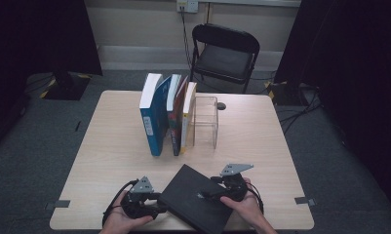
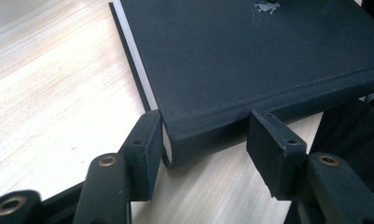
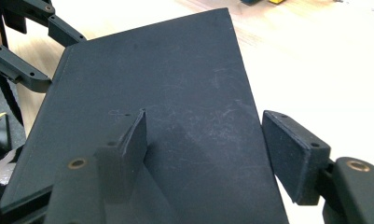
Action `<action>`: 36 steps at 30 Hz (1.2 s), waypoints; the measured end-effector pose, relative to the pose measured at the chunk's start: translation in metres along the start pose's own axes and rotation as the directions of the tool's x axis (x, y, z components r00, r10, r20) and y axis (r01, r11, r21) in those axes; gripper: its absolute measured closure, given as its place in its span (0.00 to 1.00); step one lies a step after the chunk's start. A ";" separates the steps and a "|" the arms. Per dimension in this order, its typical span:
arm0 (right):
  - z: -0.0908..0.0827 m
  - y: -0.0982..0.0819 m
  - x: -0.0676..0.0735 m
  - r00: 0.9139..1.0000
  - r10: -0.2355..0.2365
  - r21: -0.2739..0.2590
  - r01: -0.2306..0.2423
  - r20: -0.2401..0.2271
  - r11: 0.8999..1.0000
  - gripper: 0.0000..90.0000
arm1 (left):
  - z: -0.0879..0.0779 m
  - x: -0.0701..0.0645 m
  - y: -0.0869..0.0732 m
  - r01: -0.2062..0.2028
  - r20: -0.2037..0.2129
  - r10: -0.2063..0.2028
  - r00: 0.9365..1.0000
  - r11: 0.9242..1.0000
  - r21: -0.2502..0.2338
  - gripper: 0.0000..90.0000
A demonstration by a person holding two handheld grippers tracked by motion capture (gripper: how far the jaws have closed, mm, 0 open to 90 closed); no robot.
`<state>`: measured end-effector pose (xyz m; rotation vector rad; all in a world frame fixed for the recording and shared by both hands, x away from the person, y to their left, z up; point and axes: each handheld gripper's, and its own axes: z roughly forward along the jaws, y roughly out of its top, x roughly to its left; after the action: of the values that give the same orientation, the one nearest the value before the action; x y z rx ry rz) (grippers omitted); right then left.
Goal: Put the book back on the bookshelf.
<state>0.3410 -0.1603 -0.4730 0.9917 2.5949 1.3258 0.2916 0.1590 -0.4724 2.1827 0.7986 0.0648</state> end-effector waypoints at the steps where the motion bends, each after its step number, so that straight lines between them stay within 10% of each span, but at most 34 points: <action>1: 0.000 0.000 0.000 1.000 0.001 0.001 -0.001 0.000 1.000 0.36 | 0.000 -0.001 0.000 -0.009 -0.010 0.009 1.000 1.000 -0.001 0.52; 12: -0.011 -0.008 0.001 0.996 0.061 0.001 -0.062 0.065 0.998 0.35 | 0.011 0.000 0.014 -0.052 -0.084 0.052 0.995 0.999 -0.006 0.51; 24: -0.016 -0.011 0.004 0.992 0.080 0.004 -0.081 0.098 0.997 0.33 | 0.014 0.007 0.026 -0.004 -0.068 0.000 0.998 0.999 -0.052 0.47; 25: -0.015 -0.011 0.005 0.993 0.076 0.009 -0.078 0.091 0.997 0.30 | 0.019 0.004 0.032 -0.018 -0.132 0.005 0.991 0.995 -0.093 0.56; 27: -0.015 -0.012 0.007 0.993 0.073 0.015 -0.075 0.091 0.997 0.30 | 0.029 0.000 0.041 0.018 -0.131 -0.030 0.991 0.996 -0.090 0.62; 29: -0.016 -0.012 0.007 0.993 0.078 0.011 -0.079 0.089 0.997 0.30 | 0.031 -0.010 0.046 -0.032 -0.178 0.021 0.984 0.998 -0.061 0.53; 36: -0.020 -0.015 0.000 0.997 0.067 0.016 -0.067 0.045 0.998 0.33 | 0.009 0.010 0.024 0.054 -0.095 -0.059 0.994 0.997 -0.060 0.50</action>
<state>0.3268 -0.1808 -0.4712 1.1071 2.5666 1.2824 0.3146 0.1471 -0.4638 2.1140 0.9015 0.1639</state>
